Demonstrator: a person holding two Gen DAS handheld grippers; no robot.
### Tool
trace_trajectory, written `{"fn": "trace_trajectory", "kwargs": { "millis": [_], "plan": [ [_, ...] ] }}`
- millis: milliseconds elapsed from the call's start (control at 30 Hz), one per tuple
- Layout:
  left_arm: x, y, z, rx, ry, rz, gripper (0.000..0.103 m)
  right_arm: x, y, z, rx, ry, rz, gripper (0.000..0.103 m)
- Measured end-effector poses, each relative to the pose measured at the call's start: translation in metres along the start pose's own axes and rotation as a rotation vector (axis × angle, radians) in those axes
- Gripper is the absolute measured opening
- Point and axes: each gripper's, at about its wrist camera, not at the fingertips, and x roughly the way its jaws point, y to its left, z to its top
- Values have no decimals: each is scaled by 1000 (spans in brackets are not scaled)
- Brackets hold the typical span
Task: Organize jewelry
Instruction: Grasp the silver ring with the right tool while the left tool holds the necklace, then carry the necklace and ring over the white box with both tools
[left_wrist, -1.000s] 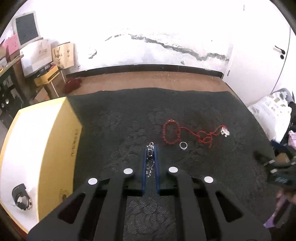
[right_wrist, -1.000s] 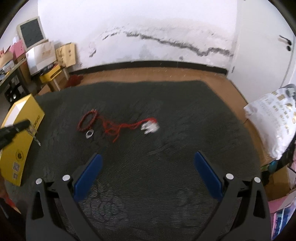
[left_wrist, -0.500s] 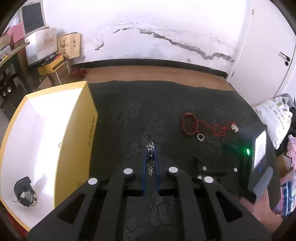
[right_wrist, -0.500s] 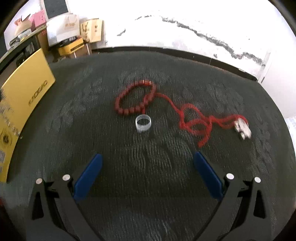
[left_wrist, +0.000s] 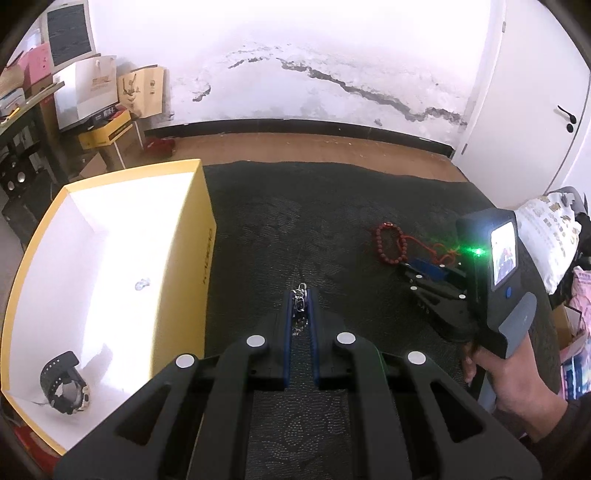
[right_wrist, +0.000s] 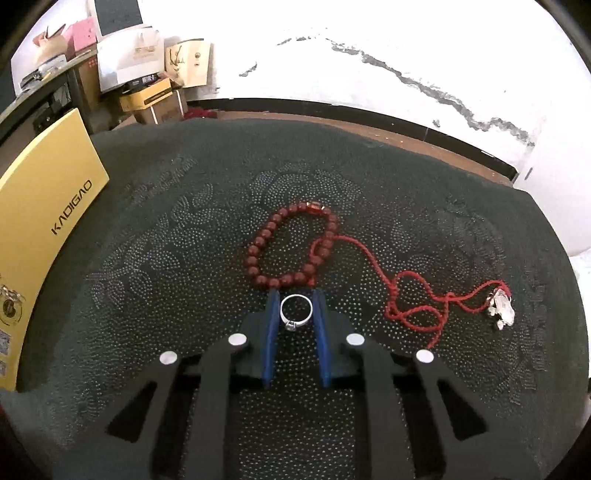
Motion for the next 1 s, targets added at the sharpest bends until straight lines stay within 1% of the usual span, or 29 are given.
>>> {"fn": "trace_trajectory", "kwargs": {
  "millis": [167, 233, 333, 533, 667, 767, 800, 867, 1000],
  "plan": [
    [-4, 6, 0, 0, 2, 12, 8, -5, -8, 2, 68, 38, 23, 19],
    [-8, 8, 2, -4, -6, 14, 8, -15, -10, 4, 87, 48, 21, 19],
    [-17, 9, 7, -7, -27, 21, 8, -44, -10, 14, 99, 29, 21, 19],
    [-38, 14, 12, -10, -75, 50, 8, -118, 7, 37, 72, -60, 63, 19],
    [-50, 24, 13, -27, -93, 70, 8, -155, 34, 48, 25, -97, 117, 19],
    [-59, 39, 12, -54, -106, 88, 8, -169, 59, 56, -15, -116, 159, 19],
    [-62, 45, 10, -63, -112, 103, 8, -175, 73, 58, -36, -126, 181, 19],
    [-65, 57, 9, -78, -115, 119, 8, -180, 96, 62, -67, -135, 211, 19],
    [-70, 92, 1, -130, -112, 156, 8, -182, 135, 69, -119, -136, 254, 19]
  ]
}}
